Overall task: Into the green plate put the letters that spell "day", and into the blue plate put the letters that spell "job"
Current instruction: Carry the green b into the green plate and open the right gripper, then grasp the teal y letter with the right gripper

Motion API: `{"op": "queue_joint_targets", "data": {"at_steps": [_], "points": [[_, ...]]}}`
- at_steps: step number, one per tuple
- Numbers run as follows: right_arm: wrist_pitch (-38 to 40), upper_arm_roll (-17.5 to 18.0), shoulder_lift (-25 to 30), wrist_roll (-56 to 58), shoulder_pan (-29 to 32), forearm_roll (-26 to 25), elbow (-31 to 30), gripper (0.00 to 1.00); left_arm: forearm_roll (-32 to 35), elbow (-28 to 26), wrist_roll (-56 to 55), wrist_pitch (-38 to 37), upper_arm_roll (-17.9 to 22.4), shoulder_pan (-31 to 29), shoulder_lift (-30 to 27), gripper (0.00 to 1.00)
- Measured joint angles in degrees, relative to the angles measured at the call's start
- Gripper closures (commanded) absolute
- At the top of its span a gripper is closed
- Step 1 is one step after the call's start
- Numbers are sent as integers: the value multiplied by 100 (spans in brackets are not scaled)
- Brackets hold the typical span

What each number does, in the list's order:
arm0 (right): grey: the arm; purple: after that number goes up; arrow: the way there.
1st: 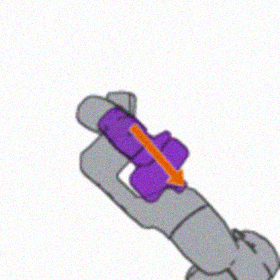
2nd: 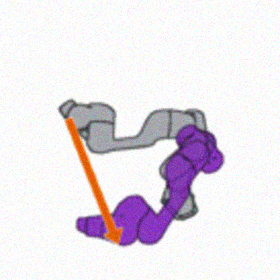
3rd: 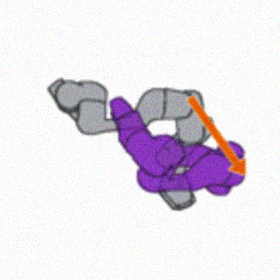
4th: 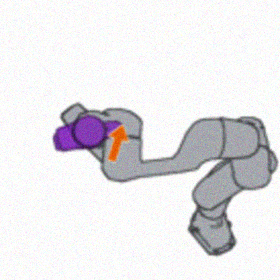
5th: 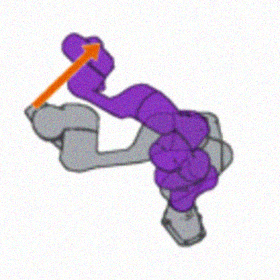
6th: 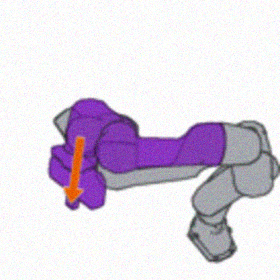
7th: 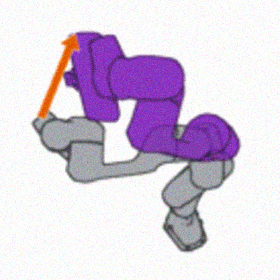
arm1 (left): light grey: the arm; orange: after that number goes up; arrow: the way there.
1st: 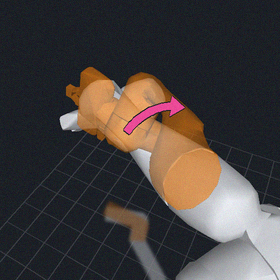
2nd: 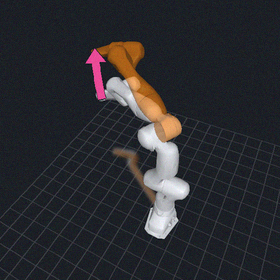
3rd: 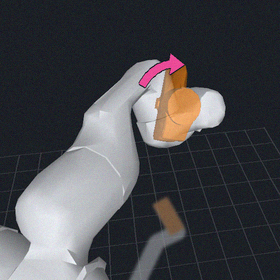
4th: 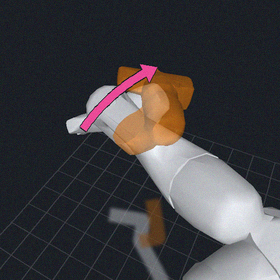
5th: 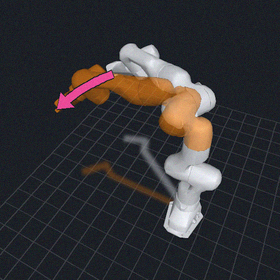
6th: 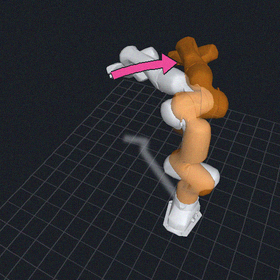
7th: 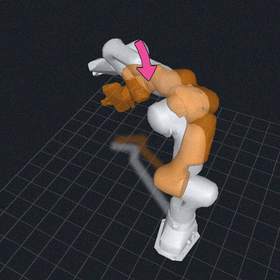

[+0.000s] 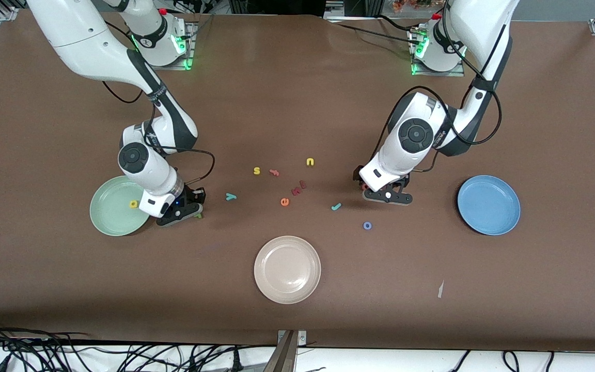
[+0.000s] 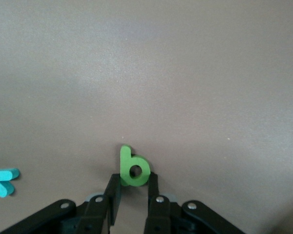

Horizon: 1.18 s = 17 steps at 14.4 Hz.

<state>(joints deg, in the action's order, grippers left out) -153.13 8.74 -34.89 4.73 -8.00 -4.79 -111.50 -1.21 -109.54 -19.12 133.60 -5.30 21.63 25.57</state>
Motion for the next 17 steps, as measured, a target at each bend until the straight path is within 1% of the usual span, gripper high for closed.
{"op": "queue_joint_targets", "data": {"at_steps": [2,3,5,6,7,8,9,10,11,12,14,16,17], "points": [[69,-68,51,94,9,-7,58,76,0,0,0,0,0,0,0,0],[271,-121,151,221,41,-8,91,76,0,0,0,0,0,0,0,0],[831,-195,496,665,251,-8,136,75,0,0,0,0,1,0,0,0],[1108,-212,700,975,433,-8,133,74,0,0,0,0,2,0,0,0],[1356,-223,895,1324,658,-8,122,70,0,0,0,0,2,0,1,0],[1566,-230,1054,1659,895,-8,97,55,0,0,0,0,2,0,1,0],[1744,-235,1168,1958,1127,-8,54,29,0,0,0,0,3,0,1,0],[1876,-239,1240,2188,1351,-6,-9,20,0,-1,0,-3,3,0,8,0],[1935,-241,1274,2333,1540,-6,-77,17,0,-3,0,-9,3,0,33,0],[1969,-242,1283,2387,1656,-3,-128,17,0,-4,0,-9,3,0,75,0],[2009,-223,1283,2324,1692,33,-180,18,0,-6,0,-8,3,0,191,1],[1998,-55,1278,1845,1592,83,-195,18,0,-6,0,8,1,3,291,4],[1940,50,1263,1401,1429,108,-195,18,0,-6,0,16,0,5,326,5]]}}
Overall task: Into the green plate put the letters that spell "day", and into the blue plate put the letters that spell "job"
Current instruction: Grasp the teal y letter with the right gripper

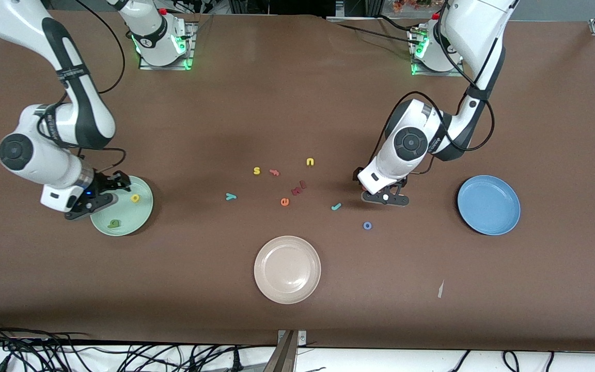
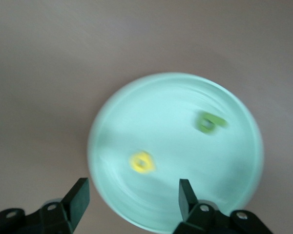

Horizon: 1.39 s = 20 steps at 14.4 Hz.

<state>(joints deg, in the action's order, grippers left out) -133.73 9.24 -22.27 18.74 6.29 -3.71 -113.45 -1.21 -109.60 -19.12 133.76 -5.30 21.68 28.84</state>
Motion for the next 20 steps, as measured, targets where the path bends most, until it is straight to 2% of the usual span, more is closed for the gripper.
{"op": "queue_joint_targets", "data": {"at_steps": [4,7,15,17,20], "points": [[-613,115,-309,-2200,-1365,18,15,18,0,-41,0,270,-7,42,118,5],[-932,101,-687,-3299,-2017,18,209,18,0,-120,0,507,-8,63,193,4],[-1577,-461,-1408,-4363,-2909,18,495,19,0,-322,-84,879,-9,225,340,5],[-1627,-511,-1443,-4453,-3005,17,505,23,14,-347,-84,932,-6,227,341,5],[-1627,-536,-1442,-4473,-3033,14,522,39,17,-411,-84,1028,-3,227,342,5]]}}
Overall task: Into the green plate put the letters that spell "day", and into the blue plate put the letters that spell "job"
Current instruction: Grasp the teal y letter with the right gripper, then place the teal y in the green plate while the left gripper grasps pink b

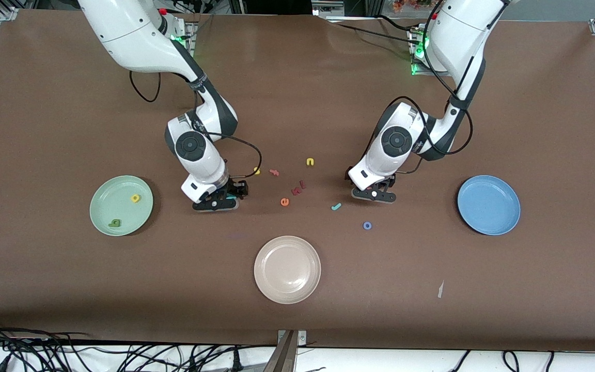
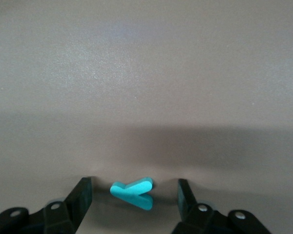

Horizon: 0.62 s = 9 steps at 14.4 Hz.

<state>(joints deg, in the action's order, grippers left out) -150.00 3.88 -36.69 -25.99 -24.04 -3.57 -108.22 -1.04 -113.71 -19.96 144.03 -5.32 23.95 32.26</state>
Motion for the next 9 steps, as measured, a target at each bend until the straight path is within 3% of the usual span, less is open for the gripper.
{"op": "queue_joint_targets", "data": {"at_steps": [4,9], "points": [[-5,-12,3,1,-14,-68,18,57,0,-18,0,4,0,1,21,11],[-5,-12,6,8,-38,-136,32,58,1,-18,0,17,4,1,35,18]]}}
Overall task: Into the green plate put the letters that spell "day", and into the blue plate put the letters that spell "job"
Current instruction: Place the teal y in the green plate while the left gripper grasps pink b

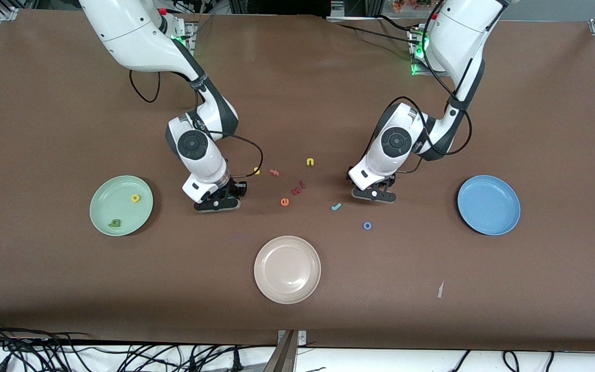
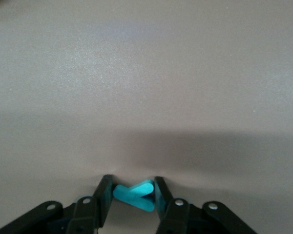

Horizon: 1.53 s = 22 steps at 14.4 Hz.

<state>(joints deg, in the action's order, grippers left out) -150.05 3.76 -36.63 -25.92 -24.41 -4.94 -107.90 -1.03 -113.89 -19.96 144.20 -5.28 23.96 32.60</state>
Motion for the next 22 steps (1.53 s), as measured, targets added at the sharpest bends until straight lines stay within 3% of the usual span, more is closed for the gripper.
{"op": "queue_joint_targets", "data": {"at_steps": [6,13,19,20,22], "points": [[7,-4,28,15,-5,-7,2,68,0,0,0,23,7,0,6,24],[399,-245,196,844,112,-31,105,68,1,25,0,57,32,0,13,31],[1564,-320,1075,3451,1547,-32,117,66,1,27,0,63,45,0,27,38],[1796,-324,1208,3916,1845,-32,115,59,1,27,0,64,45,0,27,42],[2233,-329,1449,4649,2369,-31,98,0,1,28,0,65,46,0,28,47]]}}
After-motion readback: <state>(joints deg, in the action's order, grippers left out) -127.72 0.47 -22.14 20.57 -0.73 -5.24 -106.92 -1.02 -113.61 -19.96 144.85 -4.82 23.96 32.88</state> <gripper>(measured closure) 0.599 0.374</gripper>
